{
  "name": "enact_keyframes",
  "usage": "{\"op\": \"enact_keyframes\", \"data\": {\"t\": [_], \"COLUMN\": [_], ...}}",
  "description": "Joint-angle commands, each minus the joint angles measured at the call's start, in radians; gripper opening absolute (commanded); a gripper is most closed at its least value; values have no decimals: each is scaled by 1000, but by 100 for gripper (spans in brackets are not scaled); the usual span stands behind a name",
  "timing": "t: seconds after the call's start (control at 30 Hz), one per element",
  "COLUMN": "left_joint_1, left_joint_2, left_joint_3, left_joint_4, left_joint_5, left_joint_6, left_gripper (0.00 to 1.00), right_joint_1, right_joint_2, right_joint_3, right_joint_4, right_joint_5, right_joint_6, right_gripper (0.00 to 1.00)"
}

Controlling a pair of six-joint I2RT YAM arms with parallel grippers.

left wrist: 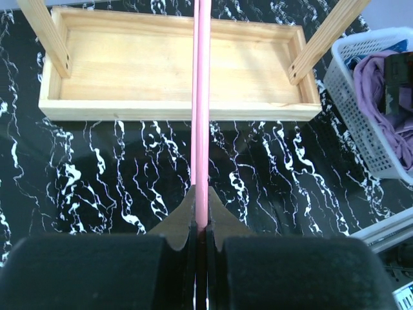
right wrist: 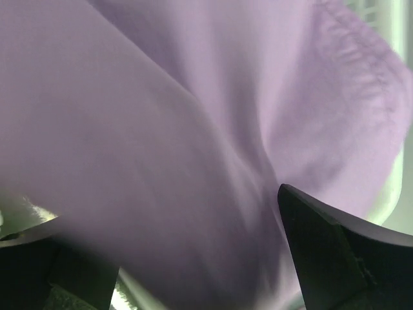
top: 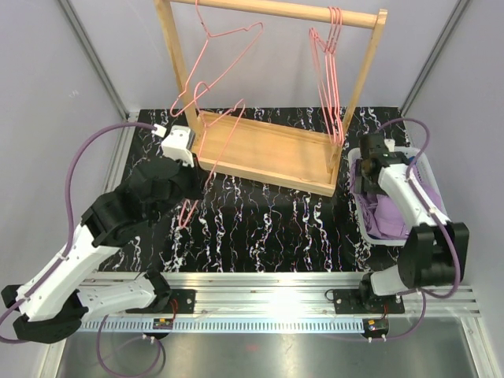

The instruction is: Remove the trousers from the hanger

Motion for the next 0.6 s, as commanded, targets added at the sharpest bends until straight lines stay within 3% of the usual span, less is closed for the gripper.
{"op": "enact_keyframes", "data": {"t": [0.0,0.2,0.37,0.5,0.57], "left_joint_1": [4,4,4,4,4], "left_joint_2": [-25,-25,-52,-74,-69], "left_joint_3": [94,178,212,250,273], "left_joint_4": [-16,-57,-88,-120,-138], "left_joint_5": [6,10,25,34,32], "left_joint_6": [38,66,48,45,46], "left_gripper": [0,0,0,0,0], "right_joint_1": [-6,-18,-22,-55,-55], "right_joint_2": [-180,-373,-500,-382,-258], "right_joint_3": [63,146,-23,-135,-201], "right_joint_4": [-3,-41,178,258,301], "right_joint_5": [-36,-114,-173,-344,-334], "right_joint_6": [62,96,265,404,444], "right_gripper": [99,99,100,94,90]}}
